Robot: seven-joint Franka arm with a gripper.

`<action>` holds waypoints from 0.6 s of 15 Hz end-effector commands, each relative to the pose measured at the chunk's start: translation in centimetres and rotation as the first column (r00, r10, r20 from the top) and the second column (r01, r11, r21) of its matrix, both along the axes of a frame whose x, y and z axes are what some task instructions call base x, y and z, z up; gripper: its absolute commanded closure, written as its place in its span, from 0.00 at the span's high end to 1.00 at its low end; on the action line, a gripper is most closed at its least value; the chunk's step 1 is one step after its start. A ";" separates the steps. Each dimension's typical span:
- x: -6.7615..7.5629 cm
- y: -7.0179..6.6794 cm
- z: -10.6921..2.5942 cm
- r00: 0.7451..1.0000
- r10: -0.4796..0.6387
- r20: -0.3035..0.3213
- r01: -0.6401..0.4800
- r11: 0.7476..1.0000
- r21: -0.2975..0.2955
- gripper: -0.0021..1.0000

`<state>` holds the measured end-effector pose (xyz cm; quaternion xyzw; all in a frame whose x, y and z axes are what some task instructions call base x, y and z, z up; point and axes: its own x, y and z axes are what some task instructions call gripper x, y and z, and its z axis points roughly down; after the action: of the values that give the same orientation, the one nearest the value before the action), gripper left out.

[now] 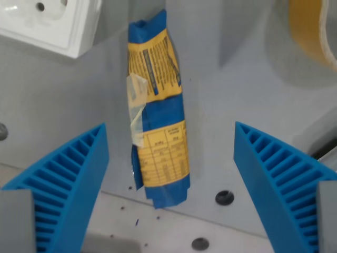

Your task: Pick up the blue bag

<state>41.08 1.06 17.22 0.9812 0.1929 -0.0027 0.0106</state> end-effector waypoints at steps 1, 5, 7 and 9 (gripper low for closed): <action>1.1 -0.8 -1.6 0.992 0.118 0.038 -0.117 0.993 -0.029 1.00; 0.8 -1.0 -1.9 0.994 0.110 0.023 -0.109 0.993 -0.036 1.00; 0.4 -1.0 -1.5 0.994 0.103 0.025 -0.102 0.994 -0.038 1.00; 0.0 -0.9 -1.1 0.995 0.099 0.024 -0.098 0.994 -0.038 1.00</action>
<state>41.65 0.55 15.17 0.9760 0.2174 0.0009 0.0100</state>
